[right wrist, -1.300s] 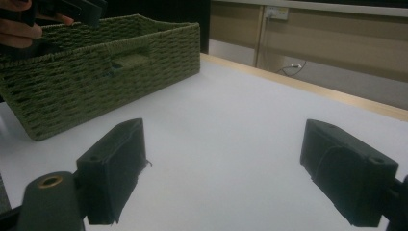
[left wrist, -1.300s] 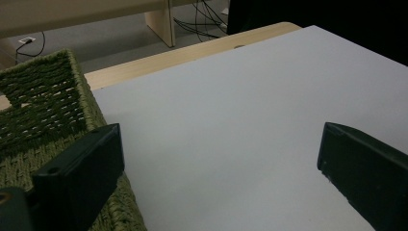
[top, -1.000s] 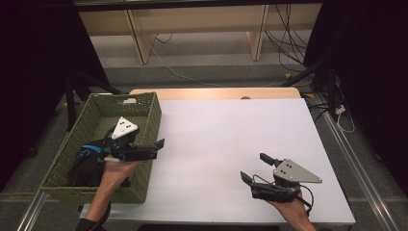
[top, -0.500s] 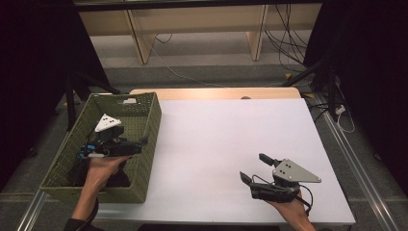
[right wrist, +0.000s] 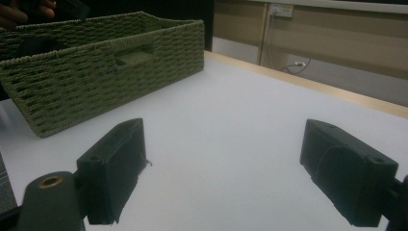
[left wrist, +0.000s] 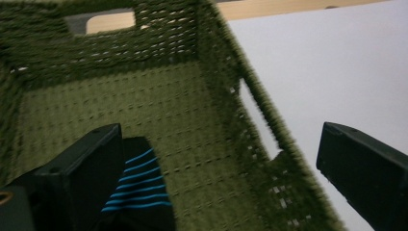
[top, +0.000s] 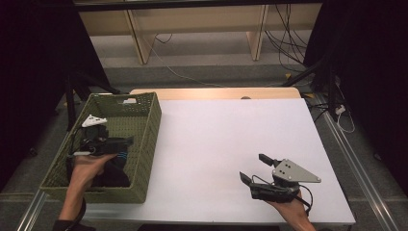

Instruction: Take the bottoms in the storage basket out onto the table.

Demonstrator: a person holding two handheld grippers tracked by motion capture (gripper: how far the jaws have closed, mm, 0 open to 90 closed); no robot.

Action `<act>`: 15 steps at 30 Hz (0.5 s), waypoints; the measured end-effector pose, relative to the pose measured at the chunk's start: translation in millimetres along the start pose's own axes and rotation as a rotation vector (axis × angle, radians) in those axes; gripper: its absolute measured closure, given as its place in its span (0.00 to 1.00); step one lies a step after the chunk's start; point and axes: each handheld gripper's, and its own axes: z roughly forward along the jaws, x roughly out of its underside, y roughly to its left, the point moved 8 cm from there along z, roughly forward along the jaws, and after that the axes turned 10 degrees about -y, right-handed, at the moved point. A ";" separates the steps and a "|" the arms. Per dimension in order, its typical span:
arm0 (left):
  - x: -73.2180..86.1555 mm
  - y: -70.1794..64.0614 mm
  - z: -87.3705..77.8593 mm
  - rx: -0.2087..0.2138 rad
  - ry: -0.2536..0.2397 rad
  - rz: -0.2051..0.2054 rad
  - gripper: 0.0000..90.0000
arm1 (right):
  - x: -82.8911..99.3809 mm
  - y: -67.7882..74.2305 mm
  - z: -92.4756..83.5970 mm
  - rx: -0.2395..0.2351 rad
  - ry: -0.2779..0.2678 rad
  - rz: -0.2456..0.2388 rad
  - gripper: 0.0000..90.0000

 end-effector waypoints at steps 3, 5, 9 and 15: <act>3.4 9.7 -1.8 -0.019 0.020 -0.014 0.03 | 0.0 0.4 0.2 -0.001 -0.001 0.000 0.19; 5.1 15.1 -2.7 -0.026 0.028 -0.022 0.03 | 0.2 0.5 0.2 -0.002 0.000 -0.002 0.19; 8.7 22.2 -3.5 -0.031 0.041 -0.036 0.04 | 0.6 0.6 0.4 -0.002 0.004 -0.002 0.19; 13.3 29.5 -4.2 -0.044 0.067 -0.037 0.04 | 0.6 0.8 0.3 -0.003 0.004 -0.003 0.19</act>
